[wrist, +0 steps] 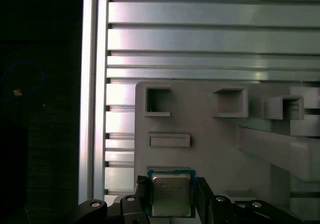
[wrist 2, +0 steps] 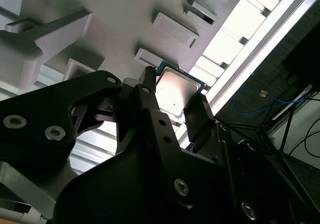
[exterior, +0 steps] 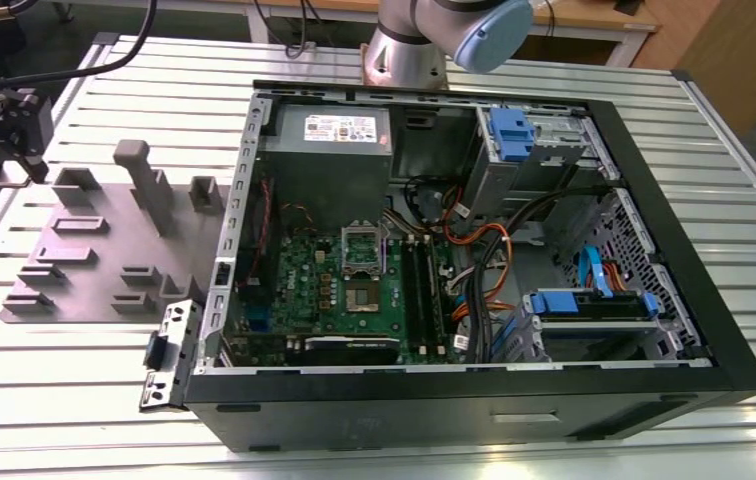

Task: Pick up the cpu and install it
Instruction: 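Pick up the cpu and move it towards the insertion slot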

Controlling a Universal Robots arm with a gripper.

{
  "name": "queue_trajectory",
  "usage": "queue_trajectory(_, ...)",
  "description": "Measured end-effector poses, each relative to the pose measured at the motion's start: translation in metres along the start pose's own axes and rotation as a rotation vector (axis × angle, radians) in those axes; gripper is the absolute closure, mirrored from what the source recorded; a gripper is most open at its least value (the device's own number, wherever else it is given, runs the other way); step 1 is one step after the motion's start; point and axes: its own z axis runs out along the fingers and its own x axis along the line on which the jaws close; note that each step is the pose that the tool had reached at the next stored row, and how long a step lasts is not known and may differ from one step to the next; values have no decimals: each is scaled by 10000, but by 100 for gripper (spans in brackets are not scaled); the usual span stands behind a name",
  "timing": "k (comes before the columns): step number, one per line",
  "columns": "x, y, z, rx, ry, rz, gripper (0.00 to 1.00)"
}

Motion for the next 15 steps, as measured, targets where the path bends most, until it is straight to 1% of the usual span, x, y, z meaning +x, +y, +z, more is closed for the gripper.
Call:
queue_trajectory(4, 0, 0, -1, 0, 0, 0, 53)
queue_trajectory(6, 0, 1, -15, 4, 6, 0, 53)
queue_trajectory(10, 0, 1, -44, 1, 0, -1, 53)
queue_trajectory(15, 0, 2, -44, 7, 0, 0, 53)
